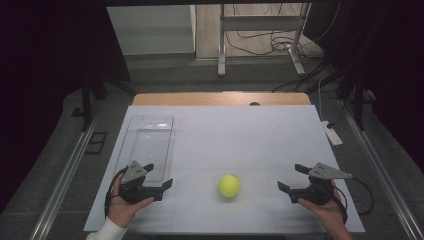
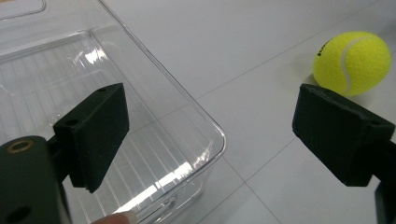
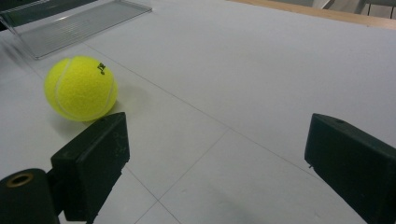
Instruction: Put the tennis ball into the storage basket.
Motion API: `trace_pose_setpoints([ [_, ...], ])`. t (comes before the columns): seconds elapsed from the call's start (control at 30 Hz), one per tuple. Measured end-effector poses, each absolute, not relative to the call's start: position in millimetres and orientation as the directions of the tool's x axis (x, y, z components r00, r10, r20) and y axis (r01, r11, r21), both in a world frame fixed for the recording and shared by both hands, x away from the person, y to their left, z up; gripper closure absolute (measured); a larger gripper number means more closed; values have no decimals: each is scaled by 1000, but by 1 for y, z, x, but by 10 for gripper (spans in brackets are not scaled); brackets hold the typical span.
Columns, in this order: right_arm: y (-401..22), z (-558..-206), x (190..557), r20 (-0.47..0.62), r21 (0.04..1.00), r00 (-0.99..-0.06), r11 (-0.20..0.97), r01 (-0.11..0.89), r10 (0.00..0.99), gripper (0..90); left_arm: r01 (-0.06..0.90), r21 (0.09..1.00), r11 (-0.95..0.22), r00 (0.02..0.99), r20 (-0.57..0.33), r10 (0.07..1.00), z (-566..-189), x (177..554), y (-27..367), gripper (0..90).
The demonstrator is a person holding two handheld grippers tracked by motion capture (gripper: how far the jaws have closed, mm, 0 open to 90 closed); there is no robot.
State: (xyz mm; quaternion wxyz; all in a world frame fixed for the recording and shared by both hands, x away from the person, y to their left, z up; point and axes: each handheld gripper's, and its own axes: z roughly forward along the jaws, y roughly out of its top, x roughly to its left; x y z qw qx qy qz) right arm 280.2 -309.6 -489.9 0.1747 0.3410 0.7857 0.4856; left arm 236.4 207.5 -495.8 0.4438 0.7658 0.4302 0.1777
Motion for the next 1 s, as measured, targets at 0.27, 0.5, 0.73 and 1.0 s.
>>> trace_pose_setpoints([
  [0.27,-310,-490,280,59,882,-706,294,367,706,72,502,832,-236,566,-110,817,-496,236,207,122],
  [0.5,-311,-491,281,64,880,-703,292,374,708,74,507,828,-239,563,-108,820,-497,237,207,120],
  [0.73,-311,-492,282,67,878,-705,293,378,706,75,509,828,-235,562,-113,820,-497,237,208,120],
  [1.0,-311,-492,281,68,879,-705,292,377,706,76,507,831,-231,560,-113,821,-496,237,208,120],
])
